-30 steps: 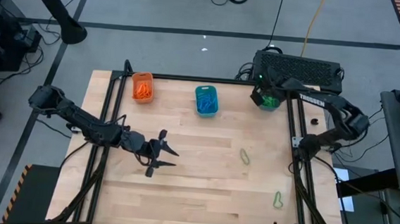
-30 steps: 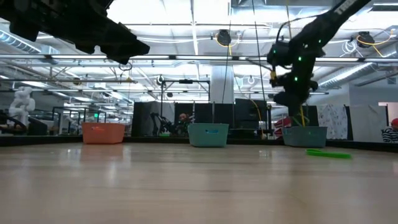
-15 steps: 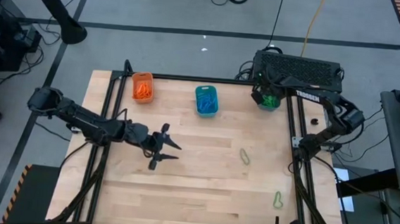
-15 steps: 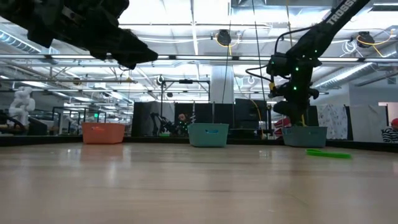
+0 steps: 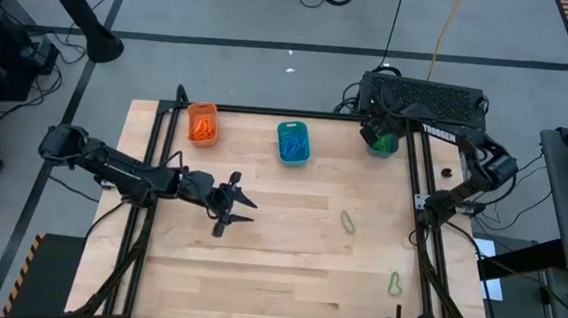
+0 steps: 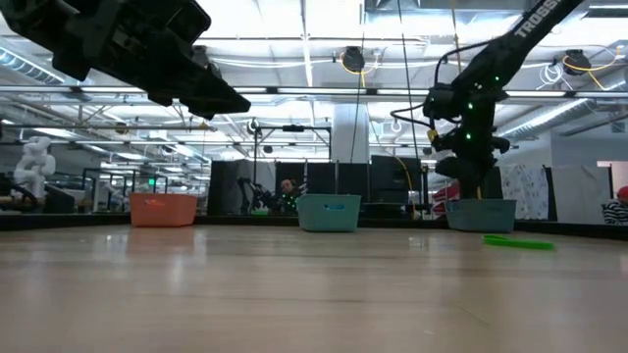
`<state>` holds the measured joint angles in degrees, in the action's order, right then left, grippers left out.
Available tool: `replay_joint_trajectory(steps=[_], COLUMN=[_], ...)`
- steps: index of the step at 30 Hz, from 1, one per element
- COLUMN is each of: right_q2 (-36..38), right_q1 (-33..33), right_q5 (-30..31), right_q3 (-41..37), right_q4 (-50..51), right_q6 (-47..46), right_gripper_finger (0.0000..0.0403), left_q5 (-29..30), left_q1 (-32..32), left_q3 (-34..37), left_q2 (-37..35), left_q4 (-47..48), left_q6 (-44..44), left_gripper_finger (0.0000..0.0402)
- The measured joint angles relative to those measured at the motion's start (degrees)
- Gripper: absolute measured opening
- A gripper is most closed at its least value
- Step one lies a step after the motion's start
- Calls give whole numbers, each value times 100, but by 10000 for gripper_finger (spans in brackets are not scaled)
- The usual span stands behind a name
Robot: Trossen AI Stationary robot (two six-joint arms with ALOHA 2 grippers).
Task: Sort rubber bands into baskets
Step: Put the green rubber band into the dark blue bin
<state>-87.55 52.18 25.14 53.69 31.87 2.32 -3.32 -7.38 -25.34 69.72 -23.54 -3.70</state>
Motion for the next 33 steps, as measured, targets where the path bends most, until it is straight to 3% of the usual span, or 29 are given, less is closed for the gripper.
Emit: replay_joint_trajectory(steps=[6, 14, 21, 33], right_q2=[0, 0, 109, 173], right_q1=[-38, -493, -1877, -4852], right_q5=[-72, -2068, -2524, -2694], right_q3=[771, 1824, 1913, 1729], right_q4=[993, 2538, 3165, 4145], right_q6=[-363, -706, -1192, -3303], right_gripper_finger=[148, 149, 136, 135], left_q5=[-3, -4, -1, -1], left_q1=[-1, -1, -4, -15], left_q3=[0, 0, 0, 0], left_q2=[1, 0, 2, 2], left_q4=[3, 6, 10, 16], left_q6=[36, 35, 39, 193], left_gripper_finger=[185, 185, 185, 185])
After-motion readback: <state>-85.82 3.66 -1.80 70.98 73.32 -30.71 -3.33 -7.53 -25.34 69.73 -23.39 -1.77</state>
